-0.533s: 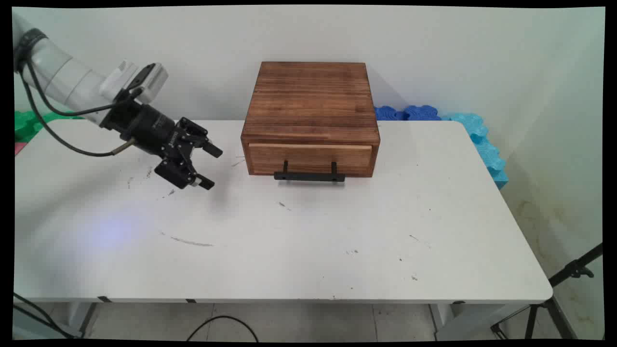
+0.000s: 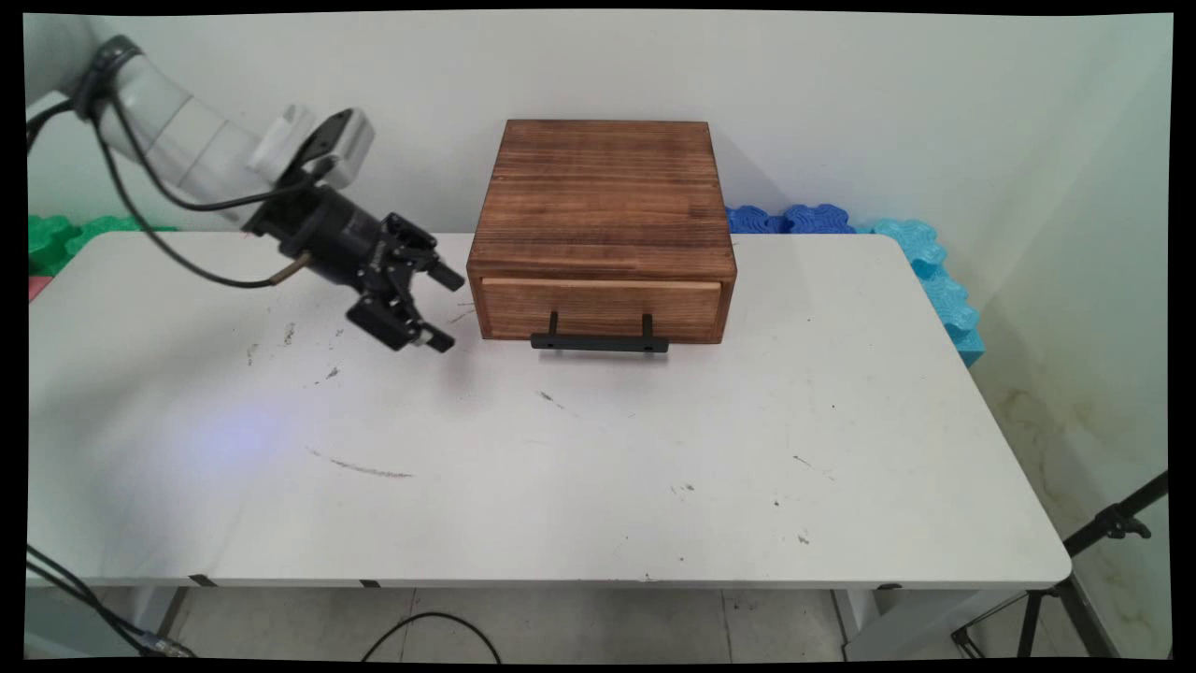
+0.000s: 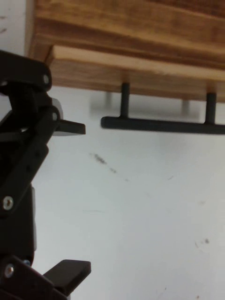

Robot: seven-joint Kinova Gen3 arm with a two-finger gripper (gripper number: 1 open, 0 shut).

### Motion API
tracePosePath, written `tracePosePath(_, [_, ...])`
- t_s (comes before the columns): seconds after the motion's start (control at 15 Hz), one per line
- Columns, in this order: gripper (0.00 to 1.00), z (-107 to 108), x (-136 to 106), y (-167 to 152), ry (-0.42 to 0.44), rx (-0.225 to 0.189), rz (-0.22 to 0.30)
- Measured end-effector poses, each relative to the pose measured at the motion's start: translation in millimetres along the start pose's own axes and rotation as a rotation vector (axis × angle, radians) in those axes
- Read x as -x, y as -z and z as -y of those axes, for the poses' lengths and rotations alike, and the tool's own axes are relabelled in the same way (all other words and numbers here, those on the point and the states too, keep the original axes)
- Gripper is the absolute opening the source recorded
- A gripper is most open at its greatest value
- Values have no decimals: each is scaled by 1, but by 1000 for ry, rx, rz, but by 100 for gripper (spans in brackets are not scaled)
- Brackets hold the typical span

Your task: Open the drawer

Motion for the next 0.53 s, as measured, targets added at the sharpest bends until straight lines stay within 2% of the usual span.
tracePosePath(0.53, [100,10,-55,-48,-54,-49,61])
